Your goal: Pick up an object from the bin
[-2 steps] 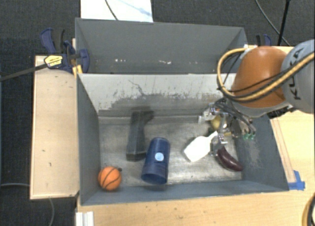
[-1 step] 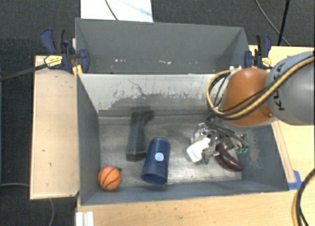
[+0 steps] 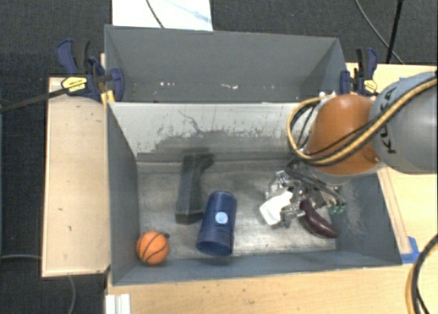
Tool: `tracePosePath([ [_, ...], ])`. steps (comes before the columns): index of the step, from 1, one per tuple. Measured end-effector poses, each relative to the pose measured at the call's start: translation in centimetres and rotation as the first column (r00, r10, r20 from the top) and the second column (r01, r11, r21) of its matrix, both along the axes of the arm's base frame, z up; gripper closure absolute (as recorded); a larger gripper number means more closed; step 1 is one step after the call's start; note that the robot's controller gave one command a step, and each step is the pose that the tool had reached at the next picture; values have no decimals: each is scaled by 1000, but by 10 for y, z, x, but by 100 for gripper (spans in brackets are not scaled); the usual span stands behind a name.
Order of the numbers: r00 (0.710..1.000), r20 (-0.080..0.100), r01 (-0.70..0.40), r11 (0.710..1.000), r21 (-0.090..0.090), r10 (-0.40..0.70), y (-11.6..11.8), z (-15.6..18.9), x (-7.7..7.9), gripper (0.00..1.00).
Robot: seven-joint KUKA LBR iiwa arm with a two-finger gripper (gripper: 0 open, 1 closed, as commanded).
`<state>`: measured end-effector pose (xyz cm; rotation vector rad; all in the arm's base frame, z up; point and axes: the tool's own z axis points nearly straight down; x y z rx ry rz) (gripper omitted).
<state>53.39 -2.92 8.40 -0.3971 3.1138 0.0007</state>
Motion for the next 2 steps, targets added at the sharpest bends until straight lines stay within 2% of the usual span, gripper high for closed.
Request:
tracePosePath([
  [1, 999, -8, -32, 999, 0, 32, 0, 48, -1, 100],
  [2, 999, -2, -41, 999, 0, 41, 5, 101, 5, 100],
])
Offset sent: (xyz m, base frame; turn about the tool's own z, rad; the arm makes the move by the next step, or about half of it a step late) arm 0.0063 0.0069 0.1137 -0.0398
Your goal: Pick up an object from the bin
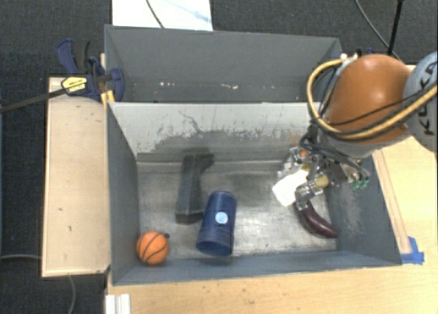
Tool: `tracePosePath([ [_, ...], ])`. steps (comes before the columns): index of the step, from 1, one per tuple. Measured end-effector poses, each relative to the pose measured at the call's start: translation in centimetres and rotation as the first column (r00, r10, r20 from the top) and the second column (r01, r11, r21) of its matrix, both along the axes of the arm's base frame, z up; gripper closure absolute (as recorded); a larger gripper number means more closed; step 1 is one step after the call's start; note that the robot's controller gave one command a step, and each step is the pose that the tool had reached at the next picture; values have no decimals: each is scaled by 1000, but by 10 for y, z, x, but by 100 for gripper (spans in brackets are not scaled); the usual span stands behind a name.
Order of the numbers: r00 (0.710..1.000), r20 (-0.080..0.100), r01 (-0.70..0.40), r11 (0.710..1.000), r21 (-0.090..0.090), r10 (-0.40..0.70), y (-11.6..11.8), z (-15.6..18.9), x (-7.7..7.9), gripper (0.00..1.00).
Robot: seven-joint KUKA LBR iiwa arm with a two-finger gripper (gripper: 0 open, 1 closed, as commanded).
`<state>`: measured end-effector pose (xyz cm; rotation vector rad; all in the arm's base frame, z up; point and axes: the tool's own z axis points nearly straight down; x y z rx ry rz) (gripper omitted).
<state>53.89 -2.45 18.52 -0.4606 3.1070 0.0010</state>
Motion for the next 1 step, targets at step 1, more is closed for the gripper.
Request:
tracePosePath([
  [1, 1000, 2, -5, 1000, 0, 5, 0, 63, -15, 100],
])
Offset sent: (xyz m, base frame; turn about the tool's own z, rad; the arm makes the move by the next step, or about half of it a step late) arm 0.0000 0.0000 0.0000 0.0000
